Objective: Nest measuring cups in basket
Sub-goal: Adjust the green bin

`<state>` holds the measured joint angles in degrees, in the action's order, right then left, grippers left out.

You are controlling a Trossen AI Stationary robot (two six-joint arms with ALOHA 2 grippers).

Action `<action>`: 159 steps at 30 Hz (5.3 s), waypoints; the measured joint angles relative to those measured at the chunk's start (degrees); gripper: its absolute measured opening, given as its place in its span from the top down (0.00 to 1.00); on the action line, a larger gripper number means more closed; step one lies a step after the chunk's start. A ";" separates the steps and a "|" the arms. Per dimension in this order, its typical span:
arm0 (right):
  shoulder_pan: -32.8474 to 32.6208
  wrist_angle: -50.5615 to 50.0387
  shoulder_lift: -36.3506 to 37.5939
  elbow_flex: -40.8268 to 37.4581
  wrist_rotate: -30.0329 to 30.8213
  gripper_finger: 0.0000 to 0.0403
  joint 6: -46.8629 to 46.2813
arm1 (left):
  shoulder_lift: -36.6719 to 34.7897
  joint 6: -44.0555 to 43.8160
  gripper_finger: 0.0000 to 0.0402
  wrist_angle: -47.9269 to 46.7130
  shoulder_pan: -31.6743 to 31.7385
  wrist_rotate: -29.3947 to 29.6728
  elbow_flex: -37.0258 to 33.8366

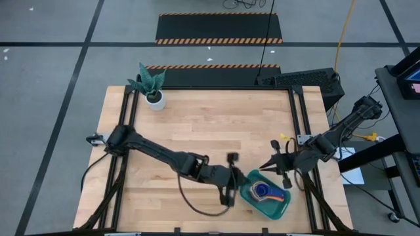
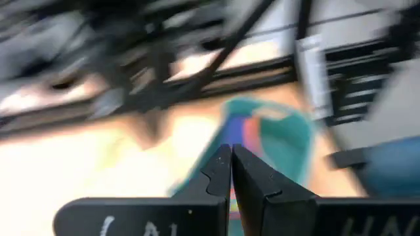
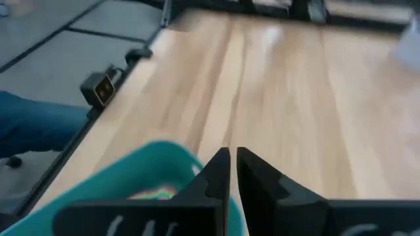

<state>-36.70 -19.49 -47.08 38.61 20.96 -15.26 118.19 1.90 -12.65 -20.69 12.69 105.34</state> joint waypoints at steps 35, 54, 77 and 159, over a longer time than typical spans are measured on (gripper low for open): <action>13.43 29.25 21.37 -30.88 -1.70 0.95 27.57 | -3.27 -7.12 0.95 1.60 8.72 14.24 -21.31; 18.42 35.36 23.73 -35.49 -5.56 0.95 29.64 | 0.57 -3.77 0.95 42.09 5.45 -6.14 -38.03; 18.77 36.94 24.12 -35.56 -7.77 0.95 29.53 | 9.19 -8.46 0.95 59.86 4.61 -5.12 -37.44; 18.72 38.40 24.65 -35.60 -9.10 0.95 27.36 | 19.97 -16.69 0.95 47.69 -3.73 6.60 -17.86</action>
<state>-17.98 18.91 -22.44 3.01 11.86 12.10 138.15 -14.79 35.04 -24.42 19.29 87.48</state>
